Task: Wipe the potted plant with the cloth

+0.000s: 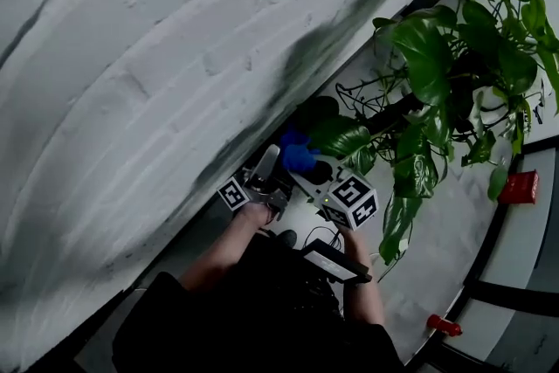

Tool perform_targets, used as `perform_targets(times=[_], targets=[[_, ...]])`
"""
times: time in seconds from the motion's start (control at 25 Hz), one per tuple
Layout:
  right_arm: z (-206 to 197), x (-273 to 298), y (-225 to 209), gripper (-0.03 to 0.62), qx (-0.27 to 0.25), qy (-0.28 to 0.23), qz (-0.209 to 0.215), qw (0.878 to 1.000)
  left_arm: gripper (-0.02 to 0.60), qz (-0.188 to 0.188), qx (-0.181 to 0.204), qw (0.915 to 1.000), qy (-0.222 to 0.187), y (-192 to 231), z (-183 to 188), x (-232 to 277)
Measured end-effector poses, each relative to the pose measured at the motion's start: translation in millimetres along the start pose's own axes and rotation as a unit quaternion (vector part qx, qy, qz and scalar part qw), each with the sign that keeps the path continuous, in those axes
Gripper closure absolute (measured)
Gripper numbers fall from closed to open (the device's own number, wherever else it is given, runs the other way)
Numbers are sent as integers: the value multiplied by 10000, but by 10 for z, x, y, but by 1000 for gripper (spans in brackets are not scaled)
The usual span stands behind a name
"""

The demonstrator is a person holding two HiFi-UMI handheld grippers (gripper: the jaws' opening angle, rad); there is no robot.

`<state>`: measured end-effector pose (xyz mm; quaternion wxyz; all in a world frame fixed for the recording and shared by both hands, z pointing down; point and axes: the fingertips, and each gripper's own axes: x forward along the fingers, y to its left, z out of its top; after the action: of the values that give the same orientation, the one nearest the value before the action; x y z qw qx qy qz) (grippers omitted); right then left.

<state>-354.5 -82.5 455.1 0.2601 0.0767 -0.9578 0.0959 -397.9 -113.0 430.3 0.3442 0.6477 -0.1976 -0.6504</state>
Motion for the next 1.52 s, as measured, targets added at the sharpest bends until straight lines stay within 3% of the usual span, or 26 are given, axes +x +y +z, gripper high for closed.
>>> perform_targets(times=[0.2, 0.32, 0.48, 0.6, 0.72, 1.08, 1.24, 1.36, 1.52], targets=[[-14, 16, 261, 474, -174, 16, 481, 9987, 285, 25, -25, 10000, -49, -17, 38, -50], [90, -108, 245, 474, -46, -282, 507, 9983, 285, 24, -28, 10000, -43, -23, 61, -44], [358, -501, -59, 474, 35, -872, -264, 9958, 285, 14, -65, 10000, -21, -25, 62, -49], [211, -506, -256, 474, 10, -530, -703, 9961, 285, -10, -120, 9999, 9, -28, 48, -31], [-95, -171, -20, 474, -231, 125, -247, 9993, 285, -41, -78, 9999, 106, -55, -1, 11], [-184, -19, 371, 480, -344, 237, 519, 9978, 284, 14, -80, 9998, 188, -26, -9, -30], [-142, -164, 491, 480, 103, -282, 643, 9975, 284, 84, -456, 9980, 439, 33, -142, -46], [-63, -237, 536, 480, 482, -798, 883, 9917, 284, 174, -303, 9981, 512, 22, -136, -77], [-27, -519, 462, 480, 969, -1436, 754, 9820, 284, 418, -237, 9974, 542, 106, -206, -156]])
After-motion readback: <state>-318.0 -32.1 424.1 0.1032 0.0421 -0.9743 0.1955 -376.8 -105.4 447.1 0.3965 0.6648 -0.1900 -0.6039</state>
